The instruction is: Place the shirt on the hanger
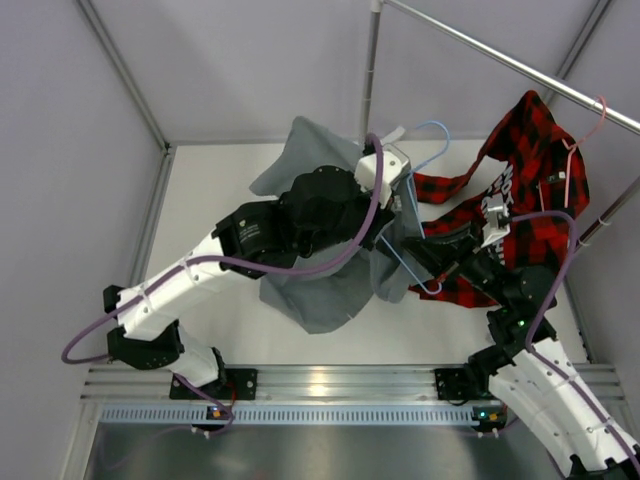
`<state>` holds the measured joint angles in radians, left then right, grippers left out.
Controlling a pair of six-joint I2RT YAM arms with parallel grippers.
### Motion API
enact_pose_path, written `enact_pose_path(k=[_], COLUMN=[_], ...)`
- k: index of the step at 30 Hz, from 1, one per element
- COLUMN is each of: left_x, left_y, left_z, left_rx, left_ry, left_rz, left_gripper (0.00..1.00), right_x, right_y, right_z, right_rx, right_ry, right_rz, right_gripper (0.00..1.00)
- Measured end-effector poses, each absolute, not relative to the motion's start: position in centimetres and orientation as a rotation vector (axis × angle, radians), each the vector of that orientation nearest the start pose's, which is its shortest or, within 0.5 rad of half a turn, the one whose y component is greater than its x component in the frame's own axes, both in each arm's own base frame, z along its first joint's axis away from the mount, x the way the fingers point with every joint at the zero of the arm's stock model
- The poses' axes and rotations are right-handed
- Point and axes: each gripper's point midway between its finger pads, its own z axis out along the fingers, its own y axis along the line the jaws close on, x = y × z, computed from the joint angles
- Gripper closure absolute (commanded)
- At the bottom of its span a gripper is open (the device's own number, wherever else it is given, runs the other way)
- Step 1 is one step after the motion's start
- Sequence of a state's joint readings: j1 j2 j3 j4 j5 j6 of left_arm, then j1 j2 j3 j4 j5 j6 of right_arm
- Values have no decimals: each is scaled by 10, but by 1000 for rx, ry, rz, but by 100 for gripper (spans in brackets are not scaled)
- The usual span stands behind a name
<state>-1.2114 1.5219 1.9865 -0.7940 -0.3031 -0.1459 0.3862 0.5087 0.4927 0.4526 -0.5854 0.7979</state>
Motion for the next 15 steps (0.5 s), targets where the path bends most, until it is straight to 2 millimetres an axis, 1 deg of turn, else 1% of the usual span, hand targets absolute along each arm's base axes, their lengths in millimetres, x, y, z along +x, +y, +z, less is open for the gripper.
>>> enact_pose_path(k=[4,6,7,8,9,12,15], left_x=[181,170,166,161,157,151,151], left_y=[-387,-394,-396,-398,-399,-399,-396], left_z=[414,411,411,411,413,422,435], left_rx=[896,978,1001,1033,1052,1092,1093], left_ry=[1760,1748,1740,1728,1716,1675,1631], left_rz=[-683,-739,-760,-783,-799,-819,-808], left_gripper=[100,100,95,81,51,12,3], right_x=[169,168,169,169,170,173,175], right_y=[206,208,210,210,211,207,203], right_z=[357,358,358,357,357,355,338], right_rx=[-310,-321,-327,-331,-334,-313,-278], right_ry=[1279,1273,1272,1272,1270,1248,1258], right_rz=[1376,1383,1383,1381,1377,1355,1338], right_gripper=[100,100,100,100,100,100,100])
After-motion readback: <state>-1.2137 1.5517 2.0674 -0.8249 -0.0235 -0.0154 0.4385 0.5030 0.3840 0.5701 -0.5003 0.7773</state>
